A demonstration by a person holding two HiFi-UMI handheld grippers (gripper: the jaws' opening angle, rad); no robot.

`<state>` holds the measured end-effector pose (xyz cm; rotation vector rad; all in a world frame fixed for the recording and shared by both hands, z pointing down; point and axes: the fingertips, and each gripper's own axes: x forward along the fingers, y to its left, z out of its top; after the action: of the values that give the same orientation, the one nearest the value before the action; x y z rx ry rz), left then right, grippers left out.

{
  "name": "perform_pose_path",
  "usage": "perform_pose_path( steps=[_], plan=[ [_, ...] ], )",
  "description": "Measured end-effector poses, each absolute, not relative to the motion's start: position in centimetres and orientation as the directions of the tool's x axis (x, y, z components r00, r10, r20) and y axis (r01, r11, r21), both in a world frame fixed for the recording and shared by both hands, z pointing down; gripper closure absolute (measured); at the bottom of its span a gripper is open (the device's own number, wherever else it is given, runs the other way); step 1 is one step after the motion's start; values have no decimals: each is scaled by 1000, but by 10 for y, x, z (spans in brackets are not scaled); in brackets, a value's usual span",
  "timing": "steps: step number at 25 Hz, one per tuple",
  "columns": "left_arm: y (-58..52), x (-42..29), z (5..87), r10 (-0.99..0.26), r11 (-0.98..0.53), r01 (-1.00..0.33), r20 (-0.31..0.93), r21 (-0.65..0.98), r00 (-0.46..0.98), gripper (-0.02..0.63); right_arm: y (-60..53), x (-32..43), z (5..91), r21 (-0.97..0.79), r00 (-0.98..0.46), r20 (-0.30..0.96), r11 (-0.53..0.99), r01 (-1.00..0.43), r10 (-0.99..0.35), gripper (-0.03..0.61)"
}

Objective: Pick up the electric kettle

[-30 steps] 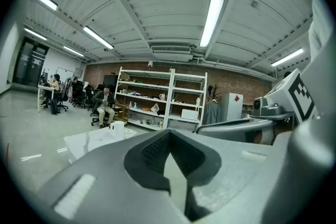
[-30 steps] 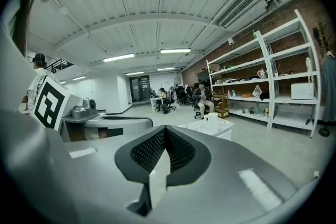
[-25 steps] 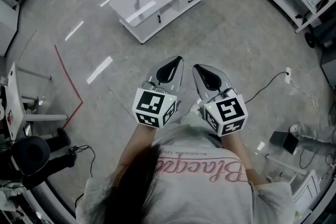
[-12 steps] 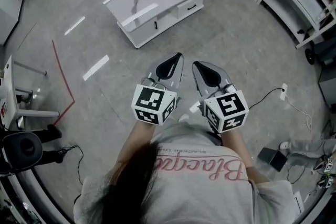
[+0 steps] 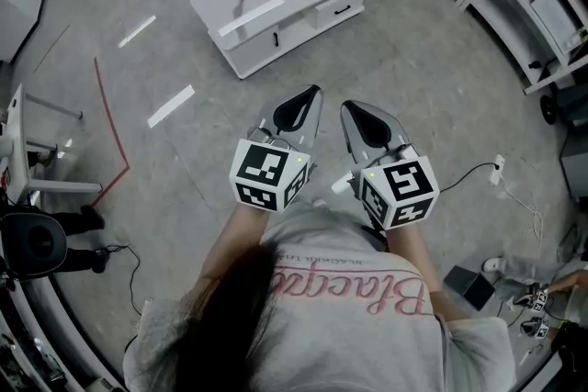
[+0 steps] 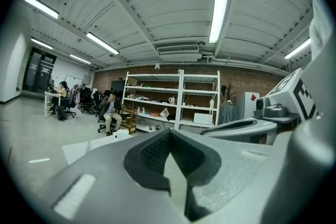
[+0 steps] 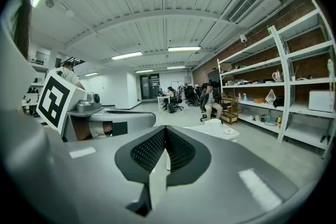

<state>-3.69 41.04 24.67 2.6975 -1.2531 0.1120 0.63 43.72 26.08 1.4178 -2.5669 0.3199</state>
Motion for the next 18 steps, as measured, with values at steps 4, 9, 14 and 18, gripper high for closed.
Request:
perform_pose_path(
  steps=[4,9,14,18],
  plan=[
    [386,-41,258,-758,-615,-775,160,145,632,614,418,7,269,-102,-516,282,510,-854,-809,557],
    [350,-36,260,-769,-600,-784,157,160,620,614,388,22,271,-106,-498,293,490,-865,-816,557],
    [302,-30,263,-760,-607,-779,173,158,627,614,341,30,276,-125,-484,305,470,-874,-820,557],
    [257,-33,267,-755,-608,-777,183,163,629,614,298,23,279,-132,-490,307,473,-871,-816,557]
  ],
)
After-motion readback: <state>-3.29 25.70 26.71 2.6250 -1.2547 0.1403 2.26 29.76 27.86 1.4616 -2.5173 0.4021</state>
